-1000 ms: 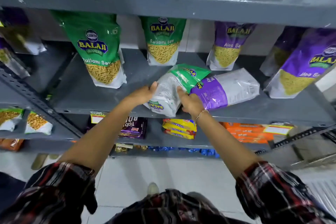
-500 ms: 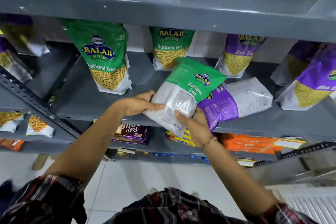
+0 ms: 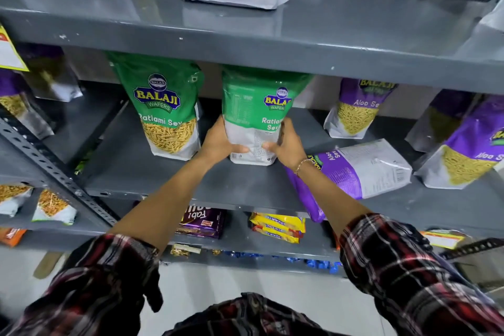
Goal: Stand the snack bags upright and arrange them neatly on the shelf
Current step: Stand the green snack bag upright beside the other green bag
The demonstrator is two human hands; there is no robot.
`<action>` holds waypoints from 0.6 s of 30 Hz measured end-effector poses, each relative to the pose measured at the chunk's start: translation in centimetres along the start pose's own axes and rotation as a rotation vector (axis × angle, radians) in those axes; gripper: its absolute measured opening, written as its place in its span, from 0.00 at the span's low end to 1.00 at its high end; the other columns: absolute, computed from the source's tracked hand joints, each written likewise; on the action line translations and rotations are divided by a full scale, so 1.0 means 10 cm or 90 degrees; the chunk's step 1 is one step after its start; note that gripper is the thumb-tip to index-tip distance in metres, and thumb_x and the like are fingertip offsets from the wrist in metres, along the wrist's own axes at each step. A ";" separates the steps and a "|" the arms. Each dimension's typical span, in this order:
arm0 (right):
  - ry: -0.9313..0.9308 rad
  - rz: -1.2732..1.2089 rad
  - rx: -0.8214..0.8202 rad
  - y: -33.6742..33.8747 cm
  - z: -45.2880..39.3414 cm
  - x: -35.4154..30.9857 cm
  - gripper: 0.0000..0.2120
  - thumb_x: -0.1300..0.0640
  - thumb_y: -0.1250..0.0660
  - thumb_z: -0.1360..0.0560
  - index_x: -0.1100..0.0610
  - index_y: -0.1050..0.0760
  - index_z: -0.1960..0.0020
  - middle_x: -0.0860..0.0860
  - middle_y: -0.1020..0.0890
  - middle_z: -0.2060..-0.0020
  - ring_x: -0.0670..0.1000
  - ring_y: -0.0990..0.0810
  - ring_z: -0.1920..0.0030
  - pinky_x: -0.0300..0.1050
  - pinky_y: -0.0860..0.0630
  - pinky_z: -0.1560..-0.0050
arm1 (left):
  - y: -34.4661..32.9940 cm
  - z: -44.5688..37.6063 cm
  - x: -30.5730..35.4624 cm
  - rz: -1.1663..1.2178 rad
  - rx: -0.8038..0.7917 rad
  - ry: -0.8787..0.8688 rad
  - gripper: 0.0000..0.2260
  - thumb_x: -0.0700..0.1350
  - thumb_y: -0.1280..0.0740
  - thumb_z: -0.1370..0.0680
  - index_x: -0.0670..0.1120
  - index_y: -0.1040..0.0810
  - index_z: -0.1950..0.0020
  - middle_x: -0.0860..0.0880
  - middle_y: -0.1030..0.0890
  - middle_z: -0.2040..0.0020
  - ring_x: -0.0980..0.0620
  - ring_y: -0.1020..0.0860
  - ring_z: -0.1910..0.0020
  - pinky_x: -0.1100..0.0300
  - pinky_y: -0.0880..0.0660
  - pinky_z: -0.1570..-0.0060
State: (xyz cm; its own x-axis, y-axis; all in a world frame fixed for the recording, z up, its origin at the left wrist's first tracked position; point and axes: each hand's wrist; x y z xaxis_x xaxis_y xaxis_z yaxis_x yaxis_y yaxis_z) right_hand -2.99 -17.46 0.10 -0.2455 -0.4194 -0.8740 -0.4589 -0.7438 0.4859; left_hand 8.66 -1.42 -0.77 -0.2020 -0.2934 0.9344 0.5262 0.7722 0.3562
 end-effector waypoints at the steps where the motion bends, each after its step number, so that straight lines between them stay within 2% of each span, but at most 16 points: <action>1: -0.002 0.018 -0.001 -0.02 -0.02 0.02 0.33 0.64 0.27 0.37 0.51 0.39 0.38 0.51 0.22 0.44 0.60 0.24 0.41 0.61 0.26 0.39 | -0.03 0.02 -0.01 -0.007 0.008 0.002 0.45 0.42 0.18 0.48 0.47 0.33 0.34 0.49 0.22 0.38 0.48 0.25 0.37 0.51 0.27 0.37; 5: -0.032 0.037 -0.030 -0.04 0.04 0.03 0.30 0.66 0.29 0.33 0.57 0.39 0.37 0.55 0.22 0.41 0.57 0.23 0.43 0.54 0.26 0.39 | -0.13 0.10 -0.08 -0.019 0.001 -0.036 0.43 0.39 0.19 0.43 0.45 0.35 0.32 0.52 0.24 0.40 0.52 0.26 0.40 0.63 0.30 0.44; 7: -0.053 0.038 -0.069 -0.05 0.03 0.11 0.29 0.62 0.29 0.32 0.57 0.39 0.36 0.56 0.22 0.40 0.56 0.23 0.43 0.55 0.26 0.38 | -0.15 0.17 -0.09 -0.037 0.019 -0.053 0.41 0.42 0.19 0.41 0.45 0.35 0.33 0.53 0.25 0.39 0.54 0.27 0.41 0.65 0.31 0.46; 9: -0.080 0.033 -0.085 -0.06 0.01 0.25 0.28 0.55 0.27 0.33 0.55 0.36 0.39 0.56 0.21 0.42 0.57 0.21 0.43 0.60 0.25 0.39 | -0.19 0.29 -0.17 -0.037 0.075 -0.089 0.41 0.45 0.19 0.41 0.45 0.36 0.33 0.50 0.29 0.37 0.54 0.28 0.40 0.65 0.31 0.42; 11: -0.103 0.049 -0.079 -0.06 0.02 0.33 0.26 0.55 0.27 0.34 0.57 0.33 0.40 0.57 0.20 0.42 0.58 0.20 0.44 0.60 0.25 0.40 | -0.27 0.50 -0.25 -0.057 0.162 -0.126 0.32 0.44 0.21 0.37 0.44 0.33 0.38 0.48 0.32 0.41 0.56 0.29 0.46 0.71 0.32 0.44; 13: -0.110 0.054 -0.063 -0.06 0.08 0.27 0.23 0.62 0.28 0.32 0.60 0.32 0.40 0.59 0.20 0.42 0.58 0.21 0.43 0.59 0.25 0.39 | -0.36 0.71 -0.26 -0.067 0.206 -0.170 0.15 0.44 0.28 0.28 0.45 0.29 0.47 0.49 0.31 0.48 0.59 0.30 0.56 0.65 0.28 0.52; 14: -0.113 0.054 -0.058 -0.06 0.10 0.25 0.22 0.64 0.29 0.31 0.61 0.32 0.40 0.59 0.20 0.41 0.57 0.21 0.43 0.59 0.25 0.38 | -0.39 0.77 -0.25 -0.081 0.187 -0.191 0.08 0.44 0.31 0.25 0.45 0.28 0.49 0.49 0.29 0.50 0.60 0.29 0.59 0.60 0.26 0.54; 15: -0.111 0.063 -0.057 -0.06 0.12 0.22 0.21 0.64 0.31 0.30 0.61 0.32 0.39 0.58 0.20 0.41 0.57 0.21 0.42 0.58 0.26 0.37 | -0.41 0.78 -0.25 -0.109 0.141 -0.210 0.06 0.45 0.34 0.23 0.45 0.27 0.50 0.49 0.27 0.51 0.59 0.28 0.60 0.56 0.25 0.55; 18: -0.111 0.095 -0.058 -0.08 0.19 0.16 0.18 0.64 0.36 0.26 0.61 0.33 0.38 0.58 0.22 0.39 0.58 0.23 0.40 0.54 0.27 0.36 | -0.39 0.69 -0.26 -0.200 -0.006 -0.226 0.08 0.49 0.36 0.23 0.48 0.25 0.46 0.49 0.22 0.50 0.55 0.23 0.53 0.50 0.23 0.52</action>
State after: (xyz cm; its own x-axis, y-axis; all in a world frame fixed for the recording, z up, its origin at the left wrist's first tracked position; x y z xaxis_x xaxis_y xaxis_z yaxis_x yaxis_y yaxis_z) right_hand -4.59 -16.54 -1.69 -0.4521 -0.4374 -0.7774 -0.3297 -0.7279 0.6013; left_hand 1.43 0.17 -4.59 -0.6213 -0.3003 0.7238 0.4019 0.6708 0.6233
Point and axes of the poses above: each hand's wrist, its own z-axis away from the middle knuckle, its own y-axis out of the back of the hand, x = y × z
